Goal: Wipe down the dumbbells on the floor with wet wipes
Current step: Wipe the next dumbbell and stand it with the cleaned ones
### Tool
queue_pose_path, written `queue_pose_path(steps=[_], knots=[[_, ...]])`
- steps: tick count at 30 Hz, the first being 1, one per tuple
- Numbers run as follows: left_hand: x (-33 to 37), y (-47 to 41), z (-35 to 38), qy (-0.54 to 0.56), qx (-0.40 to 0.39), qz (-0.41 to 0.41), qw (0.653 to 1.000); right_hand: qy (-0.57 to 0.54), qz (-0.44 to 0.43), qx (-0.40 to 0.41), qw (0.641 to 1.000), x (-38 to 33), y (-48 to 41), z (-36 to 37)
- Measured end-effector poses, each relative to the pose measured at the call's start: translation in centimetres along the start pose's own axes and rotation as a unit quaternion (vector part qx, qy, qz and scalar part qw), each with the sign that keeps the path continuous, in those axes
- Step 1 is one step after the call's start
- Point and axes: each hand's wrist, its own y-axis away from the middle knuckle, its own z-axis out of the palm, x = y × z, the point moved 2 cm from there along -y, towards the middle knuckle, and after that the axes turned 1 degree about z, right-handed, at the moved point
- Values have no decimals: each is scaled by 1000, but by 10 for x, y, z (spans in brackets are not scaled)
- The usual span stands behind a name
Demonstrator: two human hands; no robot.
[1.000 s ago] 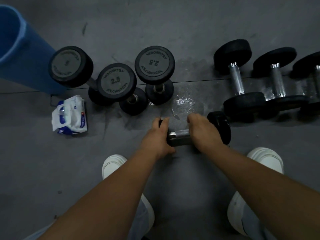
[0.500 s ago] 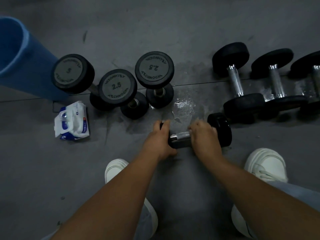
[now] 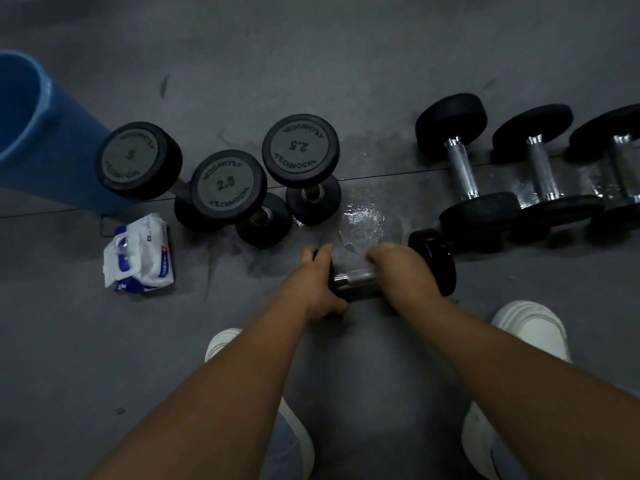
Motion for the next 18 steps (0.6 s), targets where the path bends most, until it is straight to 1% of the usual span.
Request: queue_pose_path(steps=[1, 2, 4, 5, 6, 8, 9, 10, 12, 13, 14, 16, 17, 18], knots=[[0, 0, 0, 0, 2, 2, 1000, 11, 25, 16, 1000, 5, 0, 0], [1, 0, 0, 2, 3, 3, 1000, 19, 12, 8, 1000, -1, 4, 0], [2, 1, -1, 8, 2, 3, 1000, 4, -62, -40, 997, -25, 10, 3], [3, 1, -1, 9, 1, 1, 1000, 0, -87, -45, 995, -31, 9, 2], [3, 2, -1, 8, 0, 1, 1000, -8, -65, -34, 997, -27, 5, -3], [4, 3, -2, 3, 4, -2, 1000, -32, 32, 15, 999, -7, 1, -8], [4, 3, -2, 1, 4, -5, 1000, -14, 53, 22, 998, -1, 3, -6], [4, 3, -2, 1, 3, -7, 1000, -5, 33, 15, 999, -7, 9, -6], [4, 2, -3, 6, 0, -7, 1000, 5, -63, -42, 997, -27, 15, -1], [4, 3, -3, 9, 0, -5, 1000, 0, -89, -50, 995, -32, 14, -2], [5, 2, -2, 10, 1, -4, 1000, -14, -64, -39, 997, -28, 9, -8], [4, 1, -2, 8, 4, -5, 1000, -51, 27, 19, 998, -13, 2, -13], [4, 1, -1, 8, 4, -7, 1000, -42, 36, 24, 998, -12, 3, -11], [3, 1, -1, 9, 0, -8, 1000, -32, 2, 0, 999, -20, 10, -8]])
